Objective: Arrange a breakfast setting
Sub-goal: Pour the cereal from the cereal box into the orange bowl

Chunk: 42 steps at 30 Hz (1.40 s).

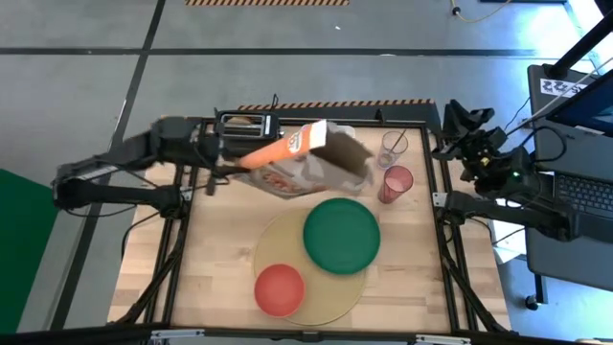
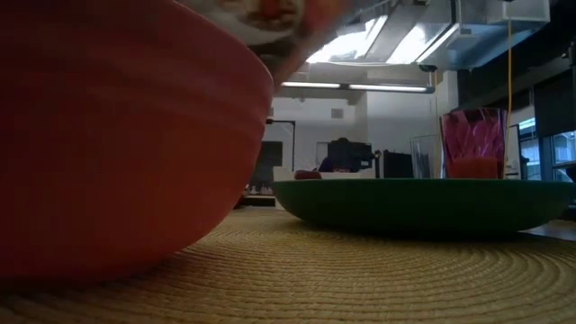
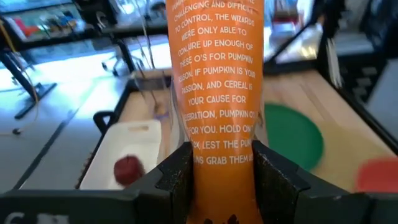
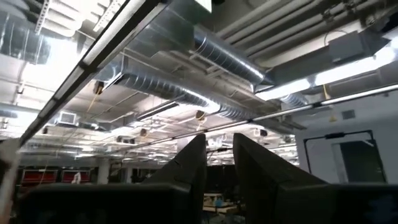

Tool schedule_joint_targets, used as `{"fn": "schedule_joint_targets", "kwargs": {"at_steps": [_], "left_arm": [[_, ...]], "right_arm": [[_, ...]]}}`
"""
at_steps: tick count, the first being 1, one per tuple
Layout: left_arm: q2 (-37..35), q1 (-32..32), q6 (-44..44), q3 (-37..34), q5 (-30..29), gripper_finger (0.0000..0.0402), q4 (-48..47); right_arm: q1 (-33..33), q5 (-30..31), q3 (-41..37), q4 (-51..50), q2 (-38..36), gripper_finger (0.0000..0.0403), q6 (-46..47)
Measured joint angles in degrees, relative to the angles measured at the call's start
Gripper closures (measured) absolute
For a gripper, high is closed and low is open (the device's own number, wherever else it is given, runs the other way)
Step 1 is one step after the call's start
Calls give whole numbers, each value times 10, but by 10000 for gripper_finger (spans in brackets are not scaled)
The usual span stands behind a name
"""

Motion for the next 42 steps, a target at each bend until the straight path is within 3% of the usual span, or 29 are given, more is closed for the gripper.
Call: {"fn": "schedule_joint_targets", "kwargs": {"at_steps": [4,10,17,21,29,36,42], "left_arm": [[1,4,48,101,44,269,-142],[15,4,78,204,115,269,-282],[61,4,166,256,129,272,-429],[100,4,276,256,126,282,-495],[142,4,403,256,98,292,-527],[148,4,433,257,83,292,-537],[148,4,433,301,88,293,-550]], "right_arm": [[0,5,0,-53,-12,317,6],[0,3,0,-109,-11,317,47],[0,4,0,-139,-10,317,62],[0,4,0,-145,-10,317,63],[0,4,0,-148,10,317,78],[0,3,0,-167,46,317,117],[0,4,0,-180,82,317,123]]}}
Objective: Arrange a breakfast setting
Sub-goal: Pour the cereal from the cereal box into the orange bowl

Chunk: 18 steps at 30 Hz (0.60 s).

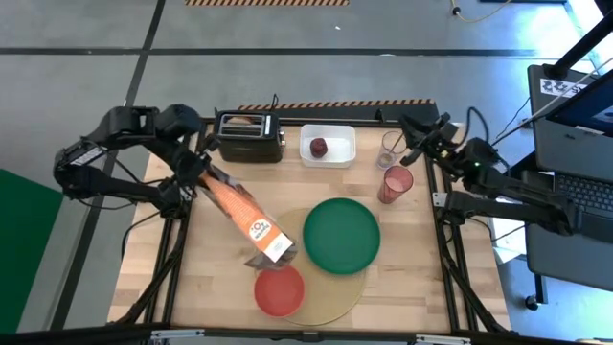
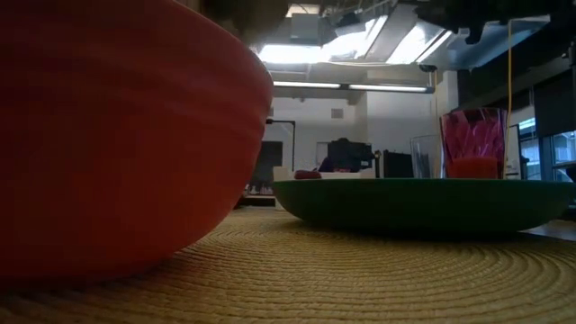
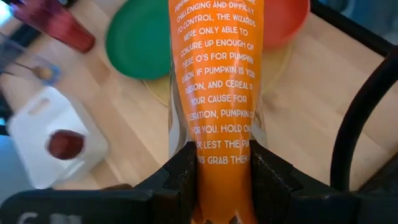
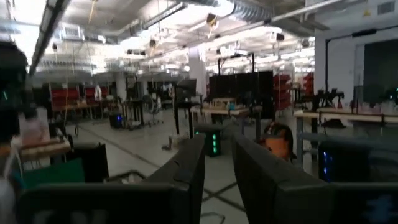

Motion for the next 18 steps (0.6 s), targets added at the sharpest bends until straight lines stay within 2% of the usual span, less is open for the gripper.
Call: {"fn": "schedule_joint_targets", "kwargs": {"at_steps": [8,18], "left_arm": [[-1,-9,5,48,-11,293,-41],[-15,-52,16,45,-15,293,-43]], "right_arm": [[0,1,0,-5,37,317,14],[0,4,0,-7,64,317,31]]}}
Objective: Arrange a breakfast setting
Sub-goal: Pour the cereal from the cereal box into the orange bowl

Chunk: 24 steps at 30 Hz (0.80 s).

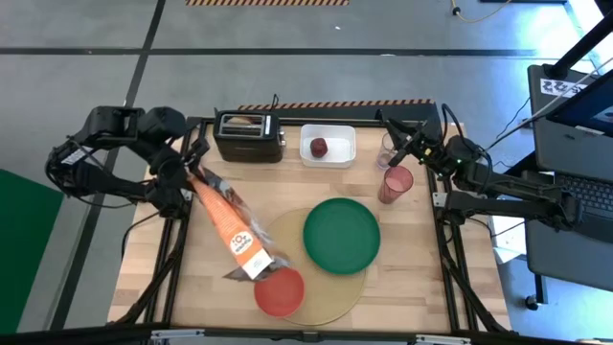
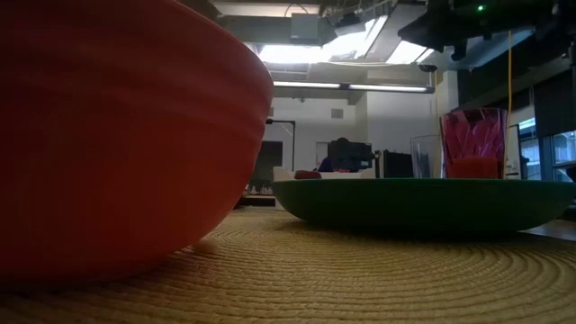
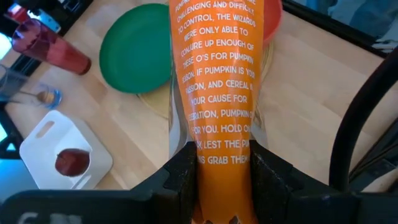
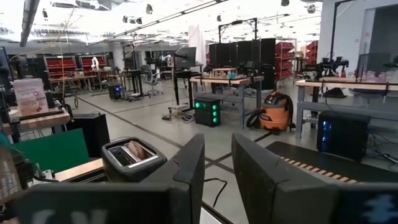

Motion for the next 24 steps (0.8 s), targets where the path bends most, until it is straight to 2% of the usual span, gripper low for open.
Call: {"fn": "schedule_joint_targets", "kwargs": {"at_steps": [8,15,24], "left_arm": [[-1,-32,-2,0,-8,293,1],[20,-78,-8,-1,-77,294,2],[34,-163,-49,-1,-106,294,2]], "right_arm": [[0,1,0,0,1,317,3],[0,1,0,-3,1,317,0],[0,-5,0,-14,1,317,0]]}}
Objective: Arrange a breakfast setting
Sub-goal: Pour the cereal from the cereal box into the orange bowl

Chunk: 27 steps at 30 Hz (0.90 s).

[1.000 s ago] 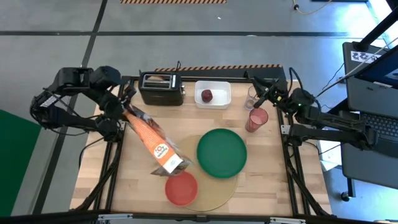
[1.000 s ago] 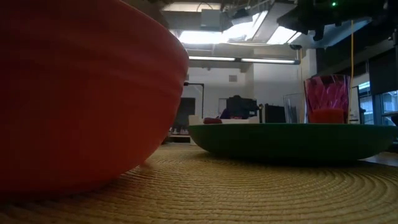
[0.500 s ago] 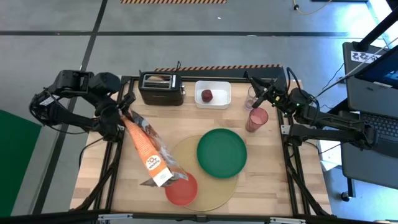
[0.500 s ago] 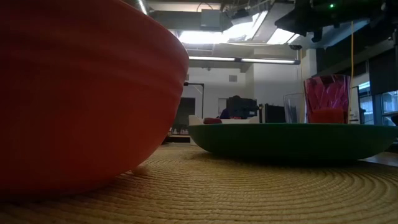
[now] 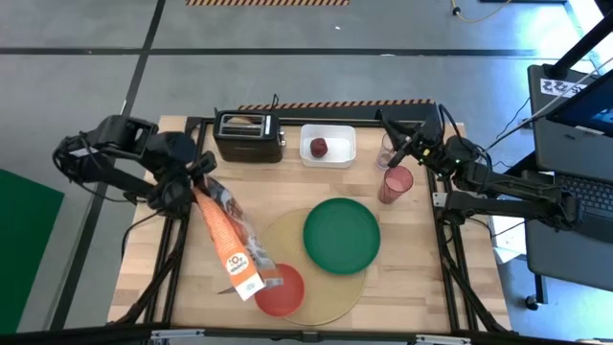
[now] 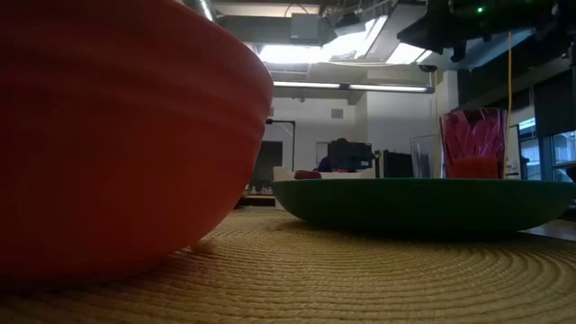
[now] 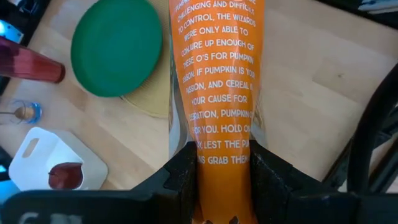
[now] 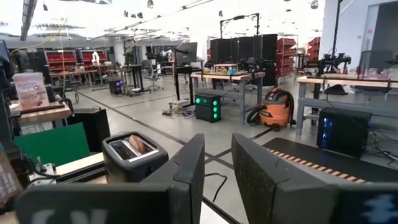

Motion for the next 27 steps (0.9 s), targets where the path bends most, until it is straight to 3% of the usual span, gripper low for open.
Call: {"fn": "schedule_joint_targets", "kwargs": {"at_steps": [12,27], "left_arm": [[39,-95,-27,12,-87,295,-1],[94,-137,-24,100,-113,295,1]], "right_arm": [[0,-18,0,-17,0,317,0],[0,-31,0,-50,0,317,0]]}}
